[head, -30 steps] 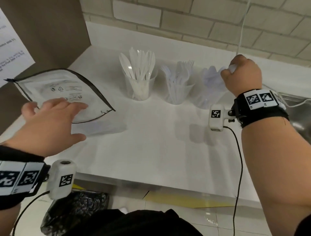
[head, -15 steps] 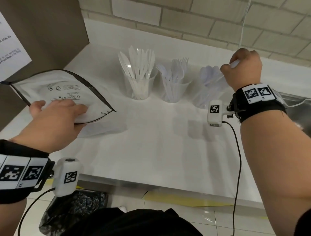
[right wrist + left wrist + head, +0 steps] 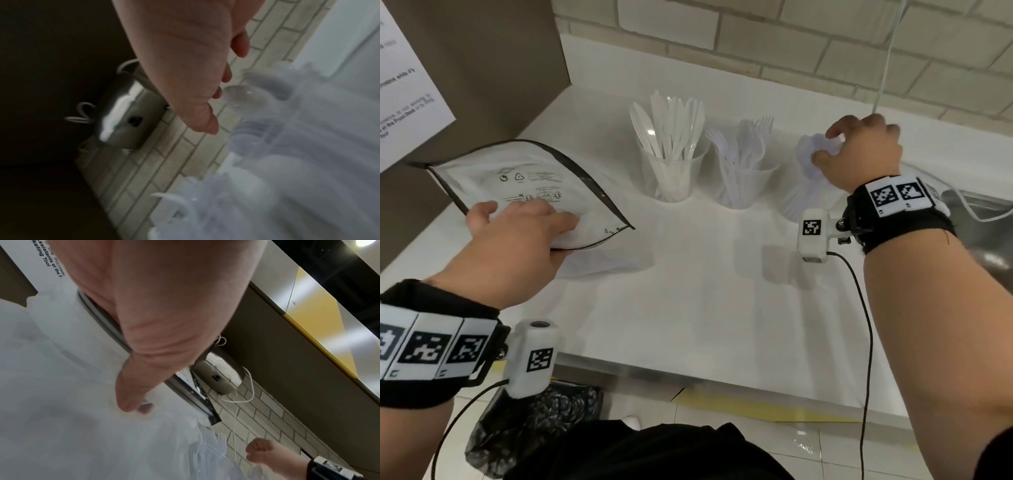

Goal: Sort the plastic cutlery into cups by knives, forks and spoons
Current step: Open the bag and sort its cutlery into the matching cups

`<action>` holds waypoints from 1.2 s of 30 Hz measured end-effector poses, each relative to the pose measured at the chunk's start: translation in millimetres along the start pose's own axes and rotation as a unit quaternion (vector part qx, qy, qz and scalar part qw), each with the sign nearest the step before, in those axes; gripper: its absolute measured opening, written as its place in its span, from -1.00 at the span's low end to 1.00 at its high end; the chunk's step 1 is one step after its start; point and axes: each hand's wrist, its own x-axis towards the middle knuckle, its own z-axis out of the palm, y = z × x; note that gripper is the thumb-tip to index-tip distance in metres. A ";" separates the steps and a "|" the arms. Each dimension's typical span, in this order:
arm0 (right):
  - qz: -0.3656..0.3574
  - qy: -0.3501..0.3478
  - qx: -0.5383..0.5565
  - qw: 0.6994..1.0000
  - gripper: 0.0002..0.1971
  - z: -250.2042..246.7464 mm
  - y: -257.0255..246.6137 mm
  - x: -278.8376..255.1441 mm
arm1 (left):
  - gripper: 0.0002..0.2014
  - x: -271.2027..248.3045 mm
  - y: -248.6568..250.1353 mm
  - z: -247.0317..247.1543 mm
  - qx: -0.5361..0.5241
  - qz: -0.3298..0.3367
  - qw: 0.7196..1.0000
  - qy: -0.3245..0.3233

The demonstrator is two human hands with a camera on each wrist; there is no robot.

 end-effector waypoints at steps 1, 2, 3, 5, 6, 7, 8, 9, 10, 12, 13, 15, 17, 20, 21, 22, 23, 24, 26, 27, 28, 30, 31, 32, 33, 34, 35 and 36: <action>-0.009 0.033 0.023 0.999 -0.65 -4.6 -8.7 -4.0 | -0.71 -0.5 1.4 -1.3 0.002 -0.002 1.000 -0.005; -0.029 0.055 0.062 0.996 -0.69 -9.3 -21.6 -9.7 | -0.69 -1.2 3.2 -2.2 0.005 -0.002 1.000 -0.012; -0.058 0.063 0.110 0.990 -0.72 -13.5 -39.3 -17.5 | -0.67 -2.1 5.2 -2.7 0.005 0.000 1.000 -0.018; -0.143 0.056 0.222 0.963 -0.80 -14.7 -84.3 -39.4 | -0.63 -3.7 10.8 -3.6 -0.004 0.014 1.000 -0.021; -0.201 0.046 0.280 0.938 -0.83 -14.5 -110.1 -54.9 | -0.63 -4.4 13.7 -3.9 -0.008 0.022 0.999 -0.022; -0.266 0.031 0.332 0.904 -0.84 -13.6 -135.9 -71.4 | -0.62 -5.0 16.2 -4.2 -0.010 0.029 0.999 -0.025; -0.329 0.008 0.375 0.867 -0.83 -12.3 -160.5 -87.4 | -0.61 -5.0 17.8 -5.0 -0.012 0.035 0.999 -0.029; -0.380 -0.027 0.395 0.836 -0.81 -9.9 -181.3 -100.1 | -0.60 -5.4 18.8 -6.1 -0.011 0.039 0.999 -0.035; -0.418 -0.075 0.391 0.817 -0.78 -7.4 -198.9 -109.6 | -0.60 -6.4 19.5 -7.4 -0.010 0.042 0.998 -0.043; -0.456 -0.184 0.318 0.811 -0.74 0.0 -223.1 -117.2 | -0.57 -10.6 19.2 -9.5 -0.005 0.049 0.997 -0.058; -0.462 -0.224 0.254 0.819 -0.72 5.7 -230.1 -116.0 | -0.52 -13.6 17.5 -9.9 0.002 0.049 0.997 -0.067; -0.457 -0.263 0.127 0.840 -0.69 16.9 -236.4 -109.4 | -0.35 -19.5 10.6 -8.4 0.035 0.030 0.995 -0.090; -0.441 -0.288 0.070 0.847 -0.68 24.3 -237.3 -105.7 | -0.38 -23.9 2.4 -5.1 0.065 0.011 0.993 -0.097; -0.453 -0.322 0.048 0.830 -0.56 29.9 -241.4 -111.9 | -0.64 -25.3 -4.6 0.5 0.086 0.000 0.992 -0.094; -0.458 -0.328 0.042 0.825 -0.51 31.9 -243.6 -115.4 | -0.70 -24.9 -4.2 1.1 0.088 -0.005 0.991 -0.098; -0.460 -0.333 0.031 0.822 -0.47 33.1 -246.0 -118.9 | -0.74 -24.0 -3.0 1.9 0.088 -0.008 0.991 -0.099; -0.462 -0.336 0.018 0.821 -0.44 35.6 -248.5 -122.0 | -0.77 -23.5 -1.7 2.7 0.083 -0.012 0.992 -0.098; -0.464 -0.336 0.003 0.820 -0.43 37.6 -250.5 -124.5 | -0.78 -23.1 -0.7 3.1 0.072 -0.018 0.993 -0.094; -0.461 -0.342 -0.030 0.818 -0.46 39.4 -253.3 -127.7 | -0.79 -22.9 -1.3 2.3 0.048 -0.024 0.995 -0.086; -0.456 -0.348 -0.049 0.818 -0.48 40.1 -254.2 -128.4 | -0.80 -23.1 -2.8 2.3 0.044 -0.021 0.994 -0.093; -0.449 -0.352 -0.070 0.818 -0.52 39.9 -254.9 -129.5 | -0.80 -24.0 -4.6 1.7 0.048 -0.012 0.993 -0.105; -0.441 -0.342 -0.109 0.823 -0.58 39.3 -256.5 -132.6 | -0.74 -26.6 -7.9 -0.2 0.067 0.014 0.987 -0.144; -0.439 -0.331 -0.116 0.827 -0.58 39.7 -257.4 -134.2 | -0.71 -28.0 -9.0 -1.2 0.077 0.029 0.983 -0.166; -0.439 -0.321 -0.113 0.832 -0.55 40.4 -258.2 -136.0 | -0.65 -29.5 -9.5 -2.0 0.086 0.040 0.977 -0.190; -0.440 -0.312 -0.101 0.836 -0.49 42.2 -259.0 -137.7 | -0.58 -30.7 -9.2 -2.6 0.095 0.046 0.972 -0.210; -0.441 -0.305 -0.087 0.840 -0.43 43.1 -259.4 -139.7 | -0.51 -31.7 -8.7 -2.1 0.104 0.048 0.967 -0.227; -0.443 -0.295 -0.076 0.843 -0.38 44.4 -260.5 -140.9 | -0.44 -32.3 -7.9 -1.5 0.113 0.047 0.964 -0.238; -0.444 -0.288 -0.074 0.846 -0.36 45.0 -261.1 -141.9 | -0.39 -32.1 -7.1 -0.1 0.119 0.045 0.961 -0.244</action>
